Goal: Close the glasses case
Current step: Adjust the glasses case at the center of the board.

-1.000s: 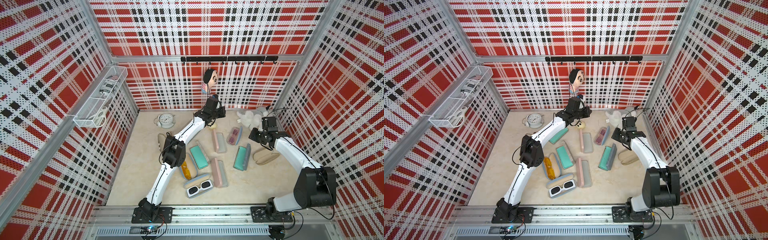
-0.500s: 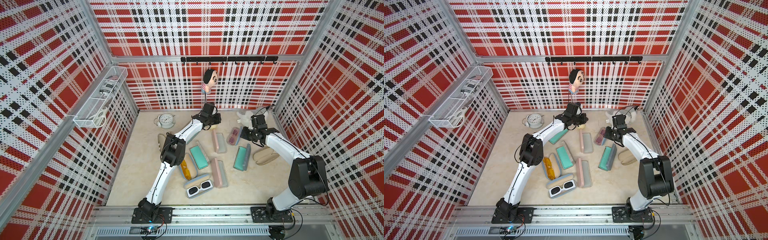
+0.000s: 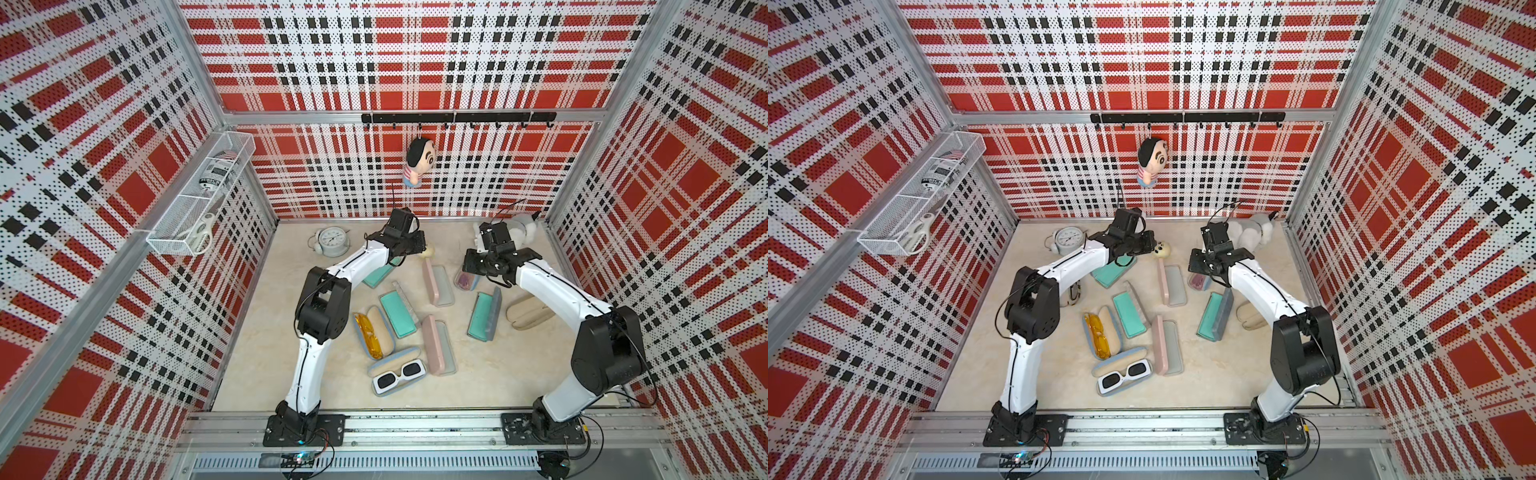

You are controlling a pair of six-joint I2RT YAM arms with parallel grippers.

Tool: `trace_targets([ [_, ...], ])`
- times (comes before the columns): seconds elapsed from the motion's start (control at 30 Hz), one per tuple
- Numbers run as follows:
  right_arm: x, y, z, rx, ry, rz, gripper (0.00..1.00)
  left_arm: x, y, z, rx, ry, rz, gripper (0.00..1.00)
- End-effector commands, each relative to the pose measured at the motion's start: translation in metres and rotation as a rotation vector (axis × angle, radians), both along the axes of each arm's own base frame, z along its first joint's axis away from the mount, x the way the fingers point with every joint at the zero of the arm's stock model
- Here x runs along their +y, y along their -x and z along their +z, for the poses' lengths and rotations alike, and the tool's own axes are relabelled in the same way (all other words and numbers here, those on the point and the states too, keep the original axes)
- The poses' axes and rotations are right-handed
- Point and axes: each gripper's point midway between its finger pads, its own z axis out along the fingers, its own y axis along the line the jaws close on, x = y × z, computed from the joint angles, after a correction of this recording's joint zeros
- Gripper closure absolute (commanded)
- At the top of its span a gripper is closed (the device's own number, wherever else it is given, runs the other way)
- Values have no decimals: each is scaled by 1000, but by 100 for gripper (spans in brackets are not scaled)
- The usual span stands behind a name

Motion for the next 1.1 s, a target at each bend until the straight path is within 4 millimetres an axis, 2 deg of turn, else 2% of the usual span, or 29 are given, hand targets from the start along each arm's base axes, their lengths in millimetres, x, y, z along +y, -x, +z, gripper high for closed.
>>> trace_targets([
  [0.0, 12, 1, 3, -4, 62, 39, 86, 15, -1, 36, -93, 23, 39, 100],
  [0.07, 24, 3, 3, -3, 78, 72, 72, 32, 2, 41, -98, 16, 72, 98],
  [0.13, 34, 4, -1, 7, 92, 100, 60, 50, 4, 45, -105, 23, 107, 69],
  [0.17, 40, 5, -4, 16, 100, 117, 56, 60, 6, 45, -106, 32, 124, 60],
  [0.2, 44, 5, -7, 24, 105, 130, 54, 69, 6, 46, -108, 44, 137, 51],
  [0.23, 49, 5, -10, 34, 114, 142, 54, 79, 7, 47, -107, 58, 152, 35],
  [0.27, 54, 5, -12, 41, 117, 155, 54, 87, 8, 45, -101, 69, 166, 28],
  [0.33, 63, 5, -15, 51, 115, 183, 52, 100, 9, 44, -97, 83, 183, 20],
  [0.5, 79, 8, -27, 88, 91, 231, 50, 115, 15, 41, -92, 71, 209, 13],
  [1.07, 107, 14, -80, 201, 52, 315, 47, 124, 24, 34, -75, 97, 220, 11],
])
